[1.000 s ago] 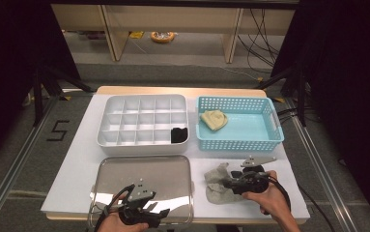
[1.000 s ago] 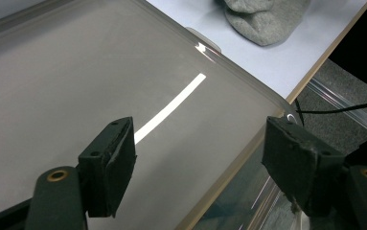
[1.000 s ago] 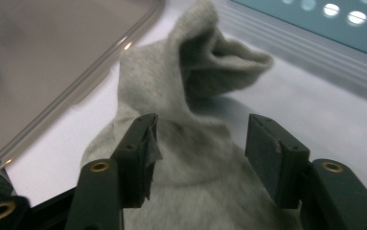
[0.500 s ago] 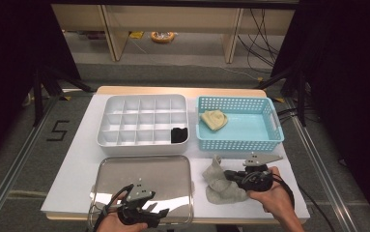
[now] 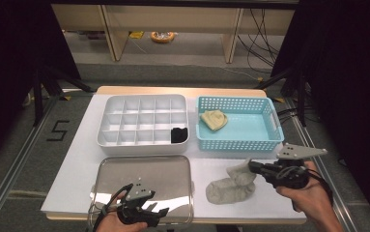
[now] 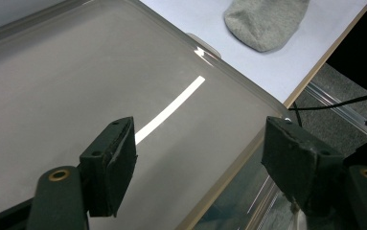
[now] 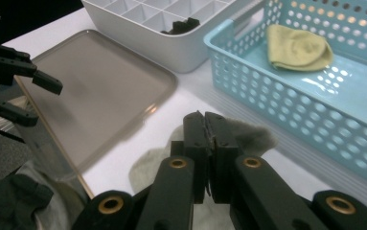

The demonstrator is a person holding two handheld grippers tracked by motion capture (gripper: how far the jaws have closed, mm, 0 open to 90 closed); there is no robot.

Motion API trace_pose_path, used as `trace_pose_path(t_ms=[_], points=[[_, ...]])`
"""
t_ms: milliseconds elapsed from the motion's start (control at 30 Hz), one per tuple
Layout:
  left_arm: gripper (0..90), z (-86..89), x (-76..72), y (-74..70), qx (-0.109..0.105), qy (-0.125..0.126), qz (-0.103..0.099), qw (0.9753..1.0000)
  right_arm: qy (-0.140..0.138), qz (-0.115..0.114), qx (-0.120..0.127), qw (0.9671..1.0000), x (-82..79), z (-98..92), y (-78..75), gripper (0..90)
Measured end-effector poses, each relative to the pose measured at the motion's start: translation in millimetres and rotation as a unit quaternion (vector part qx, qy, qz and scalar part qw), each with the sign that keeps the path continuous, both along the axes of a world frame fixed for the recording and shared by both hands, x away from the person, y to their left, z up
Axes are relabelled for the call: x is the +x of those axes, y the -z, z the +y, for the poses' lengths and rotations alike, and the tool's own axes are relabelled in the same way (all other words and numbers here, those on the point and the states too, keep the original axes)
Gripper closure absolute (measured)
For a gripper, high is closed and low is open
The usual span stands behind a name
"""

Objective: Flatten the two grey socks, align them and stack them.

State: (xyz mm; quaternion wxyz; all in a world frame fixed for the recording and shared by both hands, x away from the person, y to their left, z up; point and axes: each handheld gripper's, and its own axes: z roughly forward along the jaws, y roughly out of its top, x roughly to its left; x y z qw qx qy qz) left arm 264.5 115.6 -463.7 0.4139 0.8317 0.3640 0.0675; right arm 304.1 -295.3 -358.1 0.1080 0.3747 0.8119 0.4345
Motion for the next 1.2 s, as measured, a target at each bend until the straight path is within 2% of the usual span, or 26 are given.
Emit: trace_pose_path(t_ms=[33, 133, 167, 200, 233, 267, 300, 333, 367, 400, 467, 500, 533, 567, 667, 700, 733, 767, 800, 900, 1000, 1033, 1067, 1133, 1167, 1200], points=[[27.2, 0.6, 0.3, -0.7, 0.007, 0.002, -0.002, 1.0, 0.014, -0.003, -0.015, 0.9998, -5.9, -9.8, -3.3, 89.0], [27.2, -0.5, -0.6, -1.2, 0.003, 0.001, 0.0, 1.0, 0.019, 0.002, -0.027, 0.9994, -10.4, -17.4, -2.1, 89.0], [27.2, -1.1, -0.8, -1.3, 0.003, 0.002, 0.001, 1.0, 0.019, 0.018, -0.04, 0.9989, -13.1, -20.6, 3.3, 89.0], [27.2, -1.1, -0.8, -1.3, 0.003, 0.002, 0.001, 1.0, 0.019, 0.018, -0.04, 0.9989, -13.1, -20.6, 3.3, 89.0], [27.2, -1.8, -0.6, -1.2, 0.004, 0.004, 0.001, 1.0, 0.016, 0.029, -0.059, 0.9977, -11.5, -17.9, 14.4, 88.9], [27.2, -1.8, -0.6, -1.2, 0.004, 0.004, 0.001, 1.0, 0.018, 0.044, -0.058, 0.9972, -11.0, -14.2, 18.3, 88.8], [27.2, -1.9, -0.2, -0.9, 0.005, 0.006, 0.0, 1.0, 0.018, 0.044, -0.058, 0.9972, -11.0, -14.2, 18.3, 88.8], [27.2, -2.3, -0.1, -0.5, 0.007, 0.003, 0.0, 1.0, 0.014, 0.048, -0.057, 0.9971, -7.5, -9.5, 24.7, 88.7], [27.2, -3.0, -0.6, -0.2, 0.002, 0.003, 0.001, 1.0, 0.005, 0.057, -0.055, 0.9968, 1.7, 6.2, 38.6, 88.5], [27.2, -2.2, -0.6, -0.6, 0.007, 0.007, 0.001, 0.9999, -0.014, 0.062, -0.071, 0.9955, 8.7, 12.5, 43.3, 88.5], [27.2, -1.8, -0.7, -0.4, 0.008, 0.008, 0.001, 0.9999, -0.02, 0.063, -0.067, 0.9955, 15.2, 22.0, 49.6, 88.4], [27.2, -1.1, 0.0, -0.2, 0.014, 0.007, -0.002, 0.9999, -0.034, 0.081, -0.077, 0.9931, 29.5, 41.7, 58.7, 87.9], [27.2, -1.2, 0.0, 0.1, 0.011, 0.006, -0.001, 0.9999, -0.034, 0.081, -0.077, 0.9931, 29.5, 41.7, 58.7, 87.9], [27.2, -2.0, -0.7, 0.8, 0.002, 0.003, 0.0, 1.0, -0.038, 0.099, -0.081, 0.9911, 38.5, 56.7, 65.6, 87.2], [27.2, -1.3, -1.1, 1.1, 0.001, 0.004, 0.001, 1.0, -0.051, 0.1, -0.082, 0.9903, 49.7, 68.7, 75.6, 86.0], [27.2, -0.4, -1.1, 0.7, -0.001, 0.004, 0.001, 1.0, -0.05, 0.115, -0.087, 0.9883, 55.3, 77.7, 81.7, 84.8], [27.2, -0.4, -1.1, 0.7, -0.001, 0.004, 0.001, 1.0, -0.05, 0.115, -0.087, 0.9883, 55.3, 77.7, 81.7, 84.8], [27.2, -0.3, -0.8, 0.9, -0.003, 0.002, 0.001, 1.0, -0.052, 0.119, -0.085, 0.9878, 57.1, 80.5, 82.9, 84.1], [27.2, 1.4, 0.2, 0.3, 0.01, 0.005, -0.001, 0.9999, -0.047, 0.128, -0.079, 0.9875, 60.8, 82.4, 85.1, 81.7], [27.2, -0.8, -1.2, 0.7, 0.0, 0.002, 0.002, 1.0, -0.048, 0.126, -0.049, 0.9896, 64.1, 83.9, 89.2, 77.9], [27.2, -1.1, -0.8, 1.3, -0.002, 0.002, 0.003, 1.0, -0.046, 0.124, -0.04, 0.9905, 64.5, 82.5, 87.0, 74.3], [27.2, -1.1, 0.0, 1.5, 0.0, 0.003, 0.004, 1.0, -0.042, 0.13, -0.008, 0.9905, 63.8, 79.4, 82.1, 69.1], [27.2, -1.1, 0.4, 1.7, 0.002, 0.005, 0.004, 1.0, -0.04, 0.116, 0.004, 0.9924, 65.2, 75.6, 79.8, 66.8], [27.2, -2.8, 0.6, 3.0, -0.004, 0.001, 0.003, 1.0, -0.038, 0.106, 0.014, 0.9935, 65.5, 71.4, 76.3, 64.9], [27.2, -3.3, 0.7, 2.7, 0.0, 0.0, 0.008, 1.0, -0.023, 0.103, 0.026, 0.9941, 64.6, 66.3, 72.3, 63.0], [27.5, -5.1, 2.6, 2.5, -0.004, 0.004, 0.01, 0.9999, 0.006, 0.075, 0.004, 0.9972, 65.4, 56.0, 68.8, 60.6]])
